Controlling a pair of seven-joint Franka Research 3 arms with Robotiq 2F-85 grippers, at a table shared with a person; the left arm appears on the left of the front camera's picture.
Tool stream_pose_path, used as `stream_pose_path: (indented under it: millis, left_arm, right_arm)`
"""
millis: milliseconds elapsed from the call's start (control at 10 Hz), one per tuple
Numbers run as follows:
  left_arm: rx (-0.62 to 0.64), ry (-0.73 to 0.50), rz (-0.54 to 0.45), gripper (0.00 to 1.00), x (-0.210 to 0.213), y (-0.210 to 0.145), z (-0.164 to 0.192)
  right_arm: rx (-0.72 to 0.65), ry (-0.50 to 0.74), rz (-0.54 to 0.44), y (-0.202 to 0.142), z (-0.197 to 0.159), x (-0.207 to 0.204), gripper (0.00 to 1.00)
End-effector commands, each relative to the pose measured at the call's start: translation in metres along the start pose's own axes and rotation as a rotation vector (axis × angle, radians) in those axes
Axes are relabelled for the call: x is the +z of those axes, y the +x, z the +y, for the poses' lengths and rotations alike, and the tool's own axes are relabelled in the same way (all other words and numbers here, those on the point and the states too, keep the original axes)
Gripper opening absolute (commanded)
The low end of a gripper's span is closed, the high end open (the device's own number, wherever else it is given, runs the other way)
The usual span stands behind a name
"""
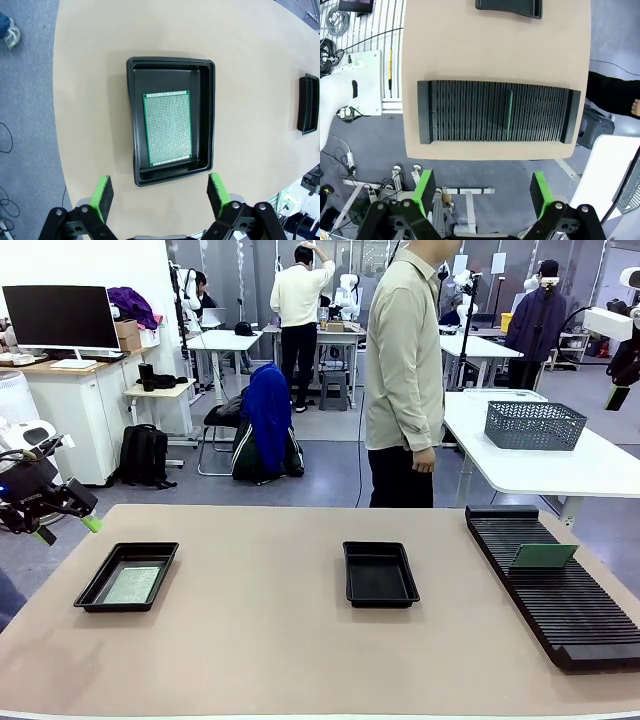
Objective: Inspect and transfer BCBs to ESD trays.
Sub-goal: Pick up the Blank PCB from the PCB Rack and place it in the right ESD tray.
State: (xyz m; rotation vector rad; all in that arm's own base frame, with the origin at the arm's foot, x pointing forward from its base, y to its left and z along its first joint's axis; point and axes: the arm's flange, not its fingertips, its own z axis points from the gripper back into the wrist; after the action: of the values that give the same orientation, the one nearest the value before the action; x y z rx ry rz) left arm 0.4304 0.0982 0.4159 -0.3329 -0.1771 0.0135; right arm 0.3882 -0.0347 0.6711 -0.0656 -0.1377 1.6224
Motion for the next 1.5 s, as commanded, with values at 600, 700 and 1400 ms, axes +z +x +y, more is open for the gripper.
stream_pose_path:
  millis: [600, 700, 1400]
  left_arm:
    - [-0.001, -0.001, -0.009, 1.0, -0.001, 0.001, 0.001]
    - [-0.001, -0.001, -0.009, 1.0, -0.001, 0.001, 0.001]
    - [-0.001, -0.001, -0.009, 1.0, -0.001, 0.001, 0.001]
  right_arm:
    - [0.031, -0.056, -0.037, -0.016, 0.012, -0.054, 1.0]
    - [0.029, -0.056, -0.046, -0.018, 0.014, -0.064, 1.0]
    - [0.032, -0.114, -0.061, -0.013, 0.015, -0.13, 1.0]
